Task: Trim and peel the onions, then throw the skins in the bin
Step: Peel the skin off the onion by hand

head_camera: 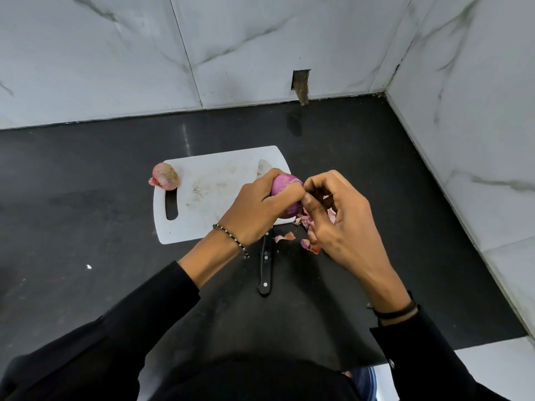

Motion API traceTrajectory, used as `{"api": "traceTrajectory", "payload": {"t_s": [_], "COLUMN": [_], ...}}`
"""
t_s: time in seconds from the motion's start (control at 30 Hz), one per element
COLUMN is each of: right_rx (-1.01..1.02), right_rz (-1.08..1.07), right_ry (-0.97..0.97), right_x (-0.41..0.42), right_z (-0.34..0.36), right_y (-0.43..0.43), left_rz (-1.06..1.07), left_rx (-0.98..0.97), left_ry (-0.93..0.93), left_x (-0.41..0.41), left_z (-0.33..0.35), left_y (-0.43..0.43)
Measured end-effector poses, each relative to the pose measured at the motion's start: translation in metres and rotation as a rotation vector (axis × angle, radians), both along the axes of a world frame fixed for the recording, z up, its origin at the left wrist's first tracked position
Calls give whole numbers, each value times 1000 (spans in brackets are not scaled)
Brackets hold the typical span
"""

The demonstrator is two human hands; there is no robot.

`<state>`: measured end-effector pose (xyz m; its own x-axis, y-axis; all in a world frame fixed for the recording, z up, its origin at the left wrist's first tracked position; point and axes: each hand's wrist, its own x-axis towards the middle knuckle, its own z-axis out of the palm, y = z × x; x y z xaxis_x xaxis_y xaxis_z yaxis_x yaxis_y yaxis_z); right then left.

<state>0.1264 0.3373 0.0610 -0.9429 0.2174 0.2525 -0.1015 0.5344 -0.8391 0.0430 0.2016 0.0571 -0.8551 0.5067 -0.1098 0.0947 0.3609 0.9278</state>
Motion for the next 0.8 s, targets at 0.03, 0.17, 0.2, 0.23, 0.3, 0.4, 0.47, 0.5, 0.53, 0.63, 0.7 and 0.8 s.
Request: {"api": "traceTrajectory", "payload": {"t_s": [0.03, 0.17, 0.2, 0.23, 0.3, 0.4, 0.47, 0.5, 0.53, 0.63, 0.7, 0.8], "right_rx": [3, 30, 34, 32, 23, 51, 69, 78, 92, 120, 95, 11], "right_rz": [-6, -29, -34, -37, -33, -10, 6, 20, 35, 65, 57, 47], "right_ry": [16, 90, 110, 127, 140, 139, 146, 156, 171, 198, 170, 72], "right_x": [0, -2, -2, -3, -4, -6, -6, -6, -5, -4, -3, -1], "right_z": [-1, -4, -4, -5, -8, -11, -12, -12, -12, -13, -13, -13], "right_y": [-1, -6, -8, -8, -6, 0, 4, 6, 8, 12, 13, 15], "left_rz": [5, 27, 32, 33, 1, -66, -90, -116, -148, -216, -227, -182], "left_rx": [-8, -46, -43, -23, 59, 132, 124, 121, 126, 149, 167, 169], "left_ry": [-8, -25, -29, -49, -164, -364, -478, -533, -594, -771, -816, -785], "left_x": [-1, -4, -5, -5, -6, -6, -7, -8, -7, -5, -5, -8], "left_z": [0, -2, -2, -2, 0, 2, 3, 3, 4, 6, 4, 2], "left_y": [1, 4, 5, 6, 8, 8, 8, 8, 8, 7, 5, 4]}}
